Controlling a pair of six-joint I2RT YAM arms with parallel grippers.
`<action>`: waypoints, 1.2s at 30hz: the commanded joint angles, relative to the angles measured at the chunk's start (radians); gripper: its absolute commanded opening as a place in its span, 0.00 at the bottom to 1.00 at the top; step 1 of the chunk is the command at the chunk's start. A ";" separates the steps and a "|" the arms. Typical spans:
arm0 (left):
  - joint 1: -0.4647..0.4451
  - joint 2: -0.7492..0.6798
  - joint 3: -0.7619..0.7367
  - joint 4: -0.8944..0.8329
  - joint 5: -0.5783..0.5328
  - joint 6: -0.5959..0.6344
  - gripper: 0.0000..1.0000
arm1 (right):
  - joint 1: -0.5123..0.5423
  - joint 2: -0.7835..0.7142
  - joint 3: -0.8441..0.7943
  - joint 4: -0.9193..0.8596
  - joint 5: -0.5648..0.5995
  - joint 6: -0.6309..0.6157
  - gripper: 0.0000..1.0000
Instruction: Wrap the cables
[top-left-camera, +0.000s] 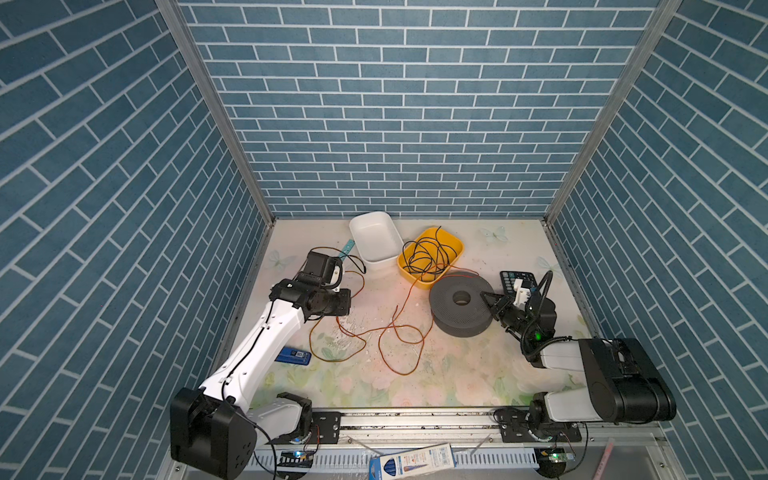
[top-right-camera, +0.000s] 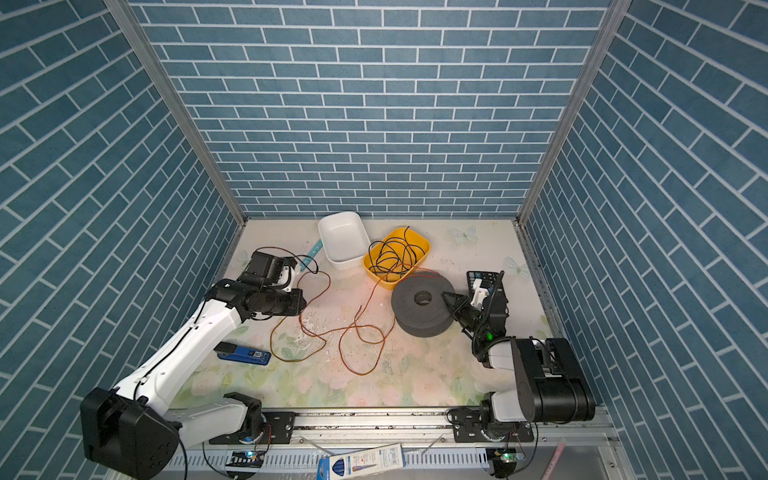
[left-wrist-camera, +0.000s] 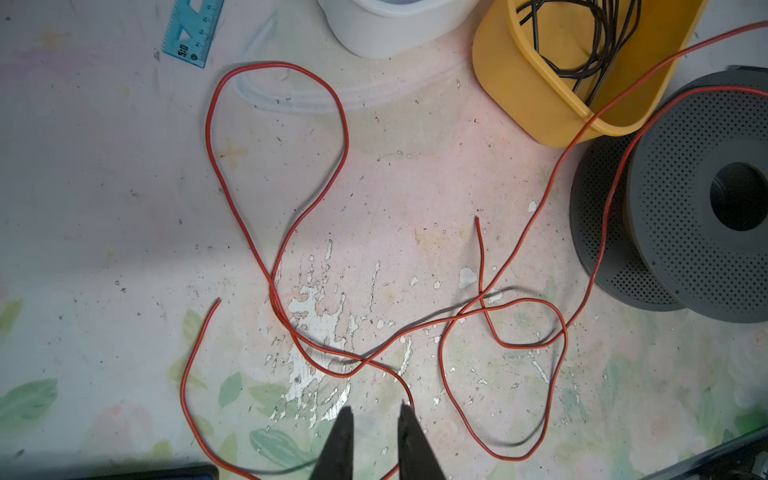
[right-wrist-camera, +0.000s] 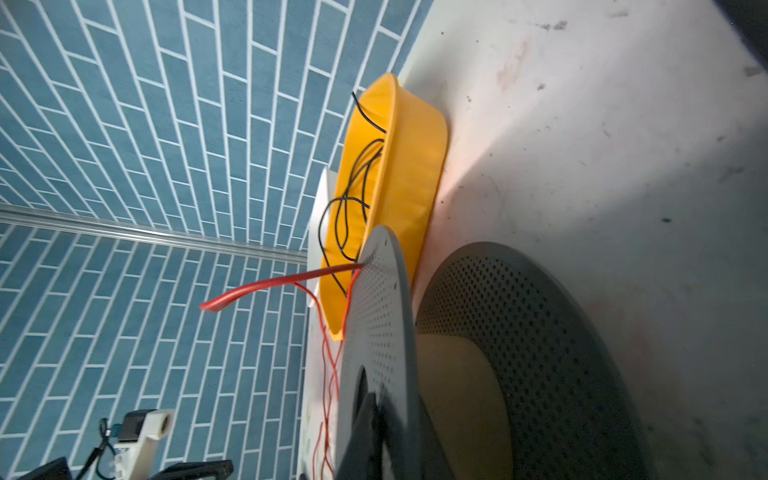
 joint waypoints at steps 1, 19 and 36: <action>0.005 -0.014 0.010 -0.032 -0.026 0.019 0.22 | -0.028 -0.067 -0.051 -0.116 0.087 -0.077 0.03; 0.006 0.009 -0.002 -0.013 -0.025 0.016 0.22 | -0.132 -0.180 -0.015 -0.406 0.126 -0.141 0.02; 0.006 0.009 -0.011 -0.008 -0.030 0.016 0.23 | -0.138 -0.151 0.016 -0.448 0.107 -0.189 0.43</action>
